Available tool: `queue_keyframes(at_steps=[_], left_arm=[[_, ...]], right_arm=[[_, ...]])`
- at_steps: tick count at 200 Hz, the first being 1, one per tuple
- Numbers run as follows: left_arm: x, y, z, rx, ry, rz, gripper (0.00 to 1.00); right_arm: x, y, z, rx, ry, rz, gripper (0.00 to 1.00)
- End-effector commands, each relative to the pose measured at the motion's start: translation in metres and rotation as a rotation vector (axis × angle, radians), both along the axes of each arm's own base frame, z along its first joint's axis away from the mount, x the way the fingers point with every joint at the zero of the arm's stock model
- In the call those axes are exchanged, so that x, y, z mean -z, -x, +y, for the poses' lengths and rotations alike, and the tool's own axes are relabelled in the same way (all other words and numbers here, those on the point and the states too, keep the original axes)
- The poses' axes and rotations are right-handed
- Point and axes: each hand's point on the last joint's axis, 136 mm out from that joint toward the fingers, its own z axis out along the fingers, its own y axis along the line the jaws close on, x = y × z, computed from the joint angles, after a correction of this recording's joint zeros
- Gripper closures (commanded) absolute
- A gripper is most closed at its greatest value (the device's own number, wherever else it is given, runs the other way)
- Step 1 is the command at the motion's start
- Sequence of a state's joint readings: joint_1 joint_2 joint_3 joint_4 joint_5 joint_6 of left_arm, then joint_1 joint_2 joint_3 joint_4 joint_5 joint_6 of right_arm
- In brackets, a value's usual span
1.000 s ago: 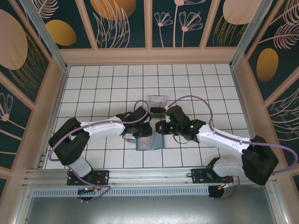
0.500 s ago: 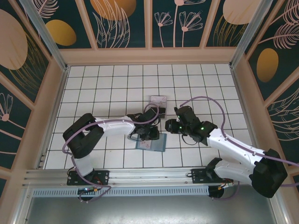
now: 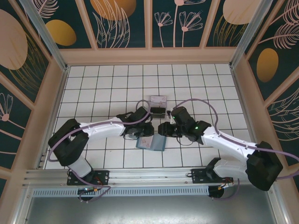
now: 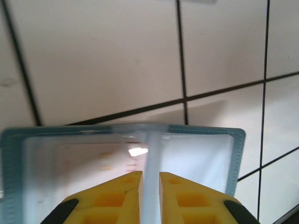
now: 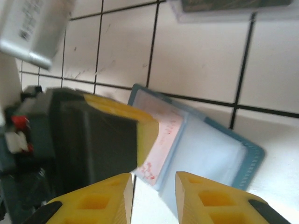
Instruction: Take the credit cards out of the card holder
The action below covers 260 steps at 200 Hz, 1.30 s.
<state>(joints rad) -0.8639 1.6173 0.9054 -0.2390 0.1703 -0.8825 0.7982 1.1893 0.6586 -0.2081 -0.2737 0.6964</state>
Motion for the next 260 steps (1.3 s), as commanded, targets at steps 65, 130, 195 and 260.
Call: queue_keyframes(at_steps=[65,130,195,260], left_arm=[[0.026,0.011,0.050,-0.034,-0.087,0.024,0.82],[0.045,0.021,0.056,-0.009,-0.118,0.068,0.82],[0.052,0.033,0.059,-0.009,-0.105,0.108,0.82],[0.062,0.045,0.066,-0.031,-0.092,0.149,0.82]], right_arm=[[0.035,0.020,0.051,-0.103,-0.077,0.177,0.71],[0.062,0.021,0.048,-0.060,-0.035,0.244,0.71],[0.084,0.022,0.043,-0.048,0.013,0.274,0.71],[0.084,0.018,0.041,-0.042,0.001,0.267,0.71]])
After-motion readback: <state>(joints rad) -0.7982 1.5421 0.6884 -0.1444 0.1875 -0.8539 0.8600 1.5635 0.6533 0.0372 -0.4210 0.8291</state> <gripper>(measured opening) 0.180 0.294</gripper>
